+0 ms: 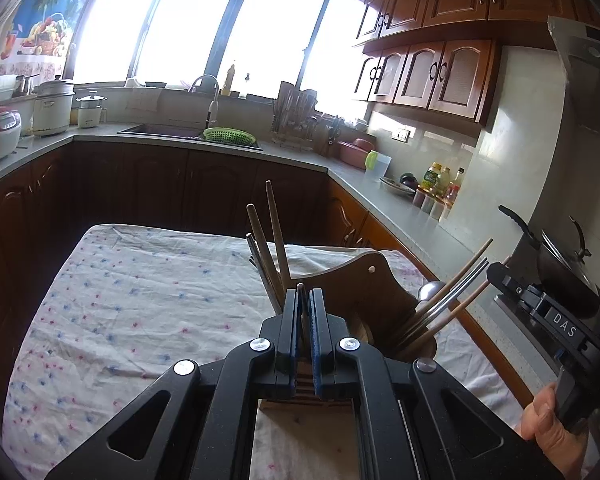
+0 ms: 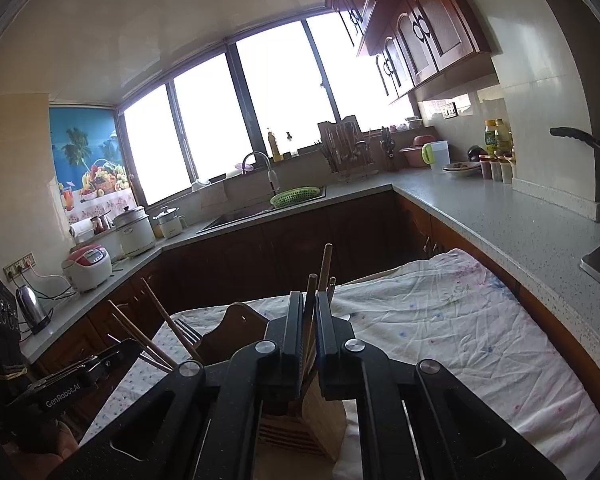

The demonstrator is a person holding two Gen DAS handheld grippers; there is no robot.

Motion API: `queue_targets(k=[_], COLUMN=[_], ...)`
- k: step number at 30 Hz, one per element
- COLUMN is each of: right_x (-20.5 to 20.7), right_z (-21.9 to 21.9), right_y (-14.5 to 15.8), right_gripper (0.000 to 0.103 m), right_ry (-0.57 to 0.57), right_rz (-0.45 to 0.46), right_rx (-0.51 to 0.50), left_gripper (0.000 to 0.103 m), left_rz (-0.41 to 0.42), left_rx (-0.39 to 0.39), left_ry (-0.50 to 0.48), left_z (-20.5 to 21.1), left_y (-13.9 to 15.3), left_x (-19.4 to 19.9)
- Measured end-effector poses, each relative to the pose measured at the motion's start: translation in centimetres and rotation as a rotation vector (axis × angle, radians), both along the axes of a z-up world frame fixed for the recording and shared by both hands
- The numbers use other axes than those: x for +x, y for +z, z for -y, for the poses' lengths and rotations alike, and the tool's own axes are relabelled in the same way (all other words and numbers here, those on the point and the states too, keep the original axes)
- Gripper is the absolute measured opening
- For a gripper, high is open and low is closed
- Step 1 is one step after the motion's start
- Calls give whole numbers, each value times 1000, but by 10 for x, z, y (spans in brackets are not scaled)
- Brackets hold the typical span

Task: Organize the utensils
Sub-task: 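Lift both chopsticks upright and lower them into the holder, then open both grippers to release the chopsticks into the holder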

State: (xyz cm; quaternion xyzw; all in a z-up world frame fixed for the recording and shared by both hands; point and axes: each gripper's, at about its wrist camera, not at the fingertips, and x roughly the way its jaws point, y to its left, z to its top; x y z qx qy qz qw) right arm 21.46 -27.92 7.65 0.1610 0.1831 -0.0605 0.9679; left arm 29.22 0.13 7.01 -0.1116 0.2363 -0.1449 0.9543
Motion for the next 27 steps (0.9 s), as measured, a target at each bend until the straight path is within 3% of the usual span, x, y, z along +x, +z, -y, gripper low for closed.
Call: queue_targets(k=[9, 17, 19, 23, 27], right_x=[2, -1, -5, -16, -28], right_z=[1, 2, 2, 1, 0], right_y=[0, -5, -5, -1, 2], right_gripper=[6, 14, 33, 50, 82], right_ry=[2, 12, 13, 11, 10], right_rz=[-7, -9, 2, 26, 53], right_rx=[7, 36, 47, 56, 66], left_gripper=[4, 7, 17, 30, 49], left_rz=[-7, -24, -21, -5, 9], left_rx=[4, -3, 0, 3, 7], left_ry=[2, 10, 14, 29, 51], left_z=[-1, -6, -5, -7, -10], left_y=[-4, 0, 3, 5, 6], left_x=[-4, -9, -13, -25, -40])
